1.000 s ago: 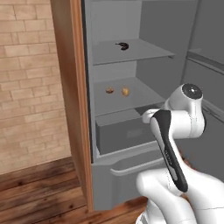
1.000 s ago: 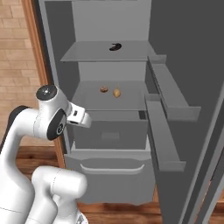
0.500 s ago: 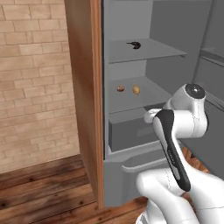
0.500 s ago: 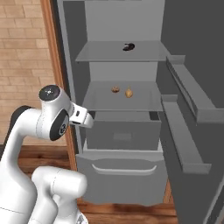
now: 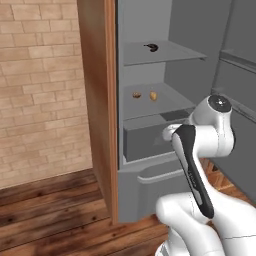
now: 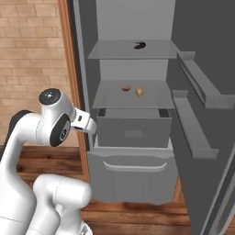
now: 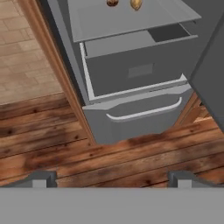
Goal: Place the onion in the correct fridge rack based on whether it is a fruit or vegetable. Finally, close the fridge door.
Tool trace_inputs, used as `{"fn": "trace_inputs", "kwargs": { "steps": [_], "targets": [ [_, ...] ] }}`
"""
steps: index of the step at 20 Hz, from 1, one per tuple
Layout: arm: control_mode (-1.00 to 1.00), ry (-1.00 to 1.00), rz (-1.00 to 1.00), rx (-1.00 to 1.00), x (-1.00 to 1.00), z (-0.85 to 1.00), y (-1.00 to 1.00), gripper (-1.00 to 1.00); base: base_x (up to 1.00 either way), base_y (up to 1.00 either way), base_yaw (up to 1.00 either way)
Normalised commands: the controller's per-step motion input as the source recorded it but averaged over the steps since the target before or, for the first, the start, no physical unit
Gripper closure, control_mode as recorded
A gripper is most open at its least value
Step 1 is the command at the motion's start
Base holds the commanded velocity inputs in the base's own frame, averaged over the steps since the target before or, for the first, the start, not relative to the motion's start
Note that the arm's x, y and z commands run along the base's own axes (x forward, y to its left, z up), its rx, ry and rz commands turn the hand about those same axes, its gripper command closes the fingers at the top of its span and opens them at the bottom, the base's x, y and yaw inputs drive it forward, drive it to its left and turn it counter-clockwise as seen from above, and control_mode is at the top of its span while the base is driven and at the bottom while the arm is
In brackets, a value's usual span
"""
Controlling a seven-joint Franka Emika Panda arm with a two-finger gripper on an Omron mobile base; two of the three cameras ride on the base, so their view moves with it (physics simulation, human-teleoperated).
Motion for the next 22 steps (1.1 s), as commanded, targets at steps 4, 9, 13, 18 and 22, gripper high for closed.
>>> {"fn": "trace_inputs", "kwargs": {
  "steps": [4,9,13,18,22],
  "targets": [
    [1.00,0.00,0.00,0.00,0.00,0.00,0.00,-1.00,-0.61,0.00,0.00],
    [1.00,0.00,0.00,0.00,0.00,0.00,0.00,-1.00,-0.19,0.00,0.00],
    [-1.00,-0.02,0.00,0.00,-0.04,0.00,0.00,-1.00,0.00,0.00,0.00],
    [-1.00,-0.10,0.00,0.00,-0.27,0.02,0.00,-1.00,0.00,0.00,0.00],
    [-1.00,-0.17,-0.01,0.00,-0.33,0.09,-0.08,-1.00,0.00,0.00,0.00]
  ]
}}
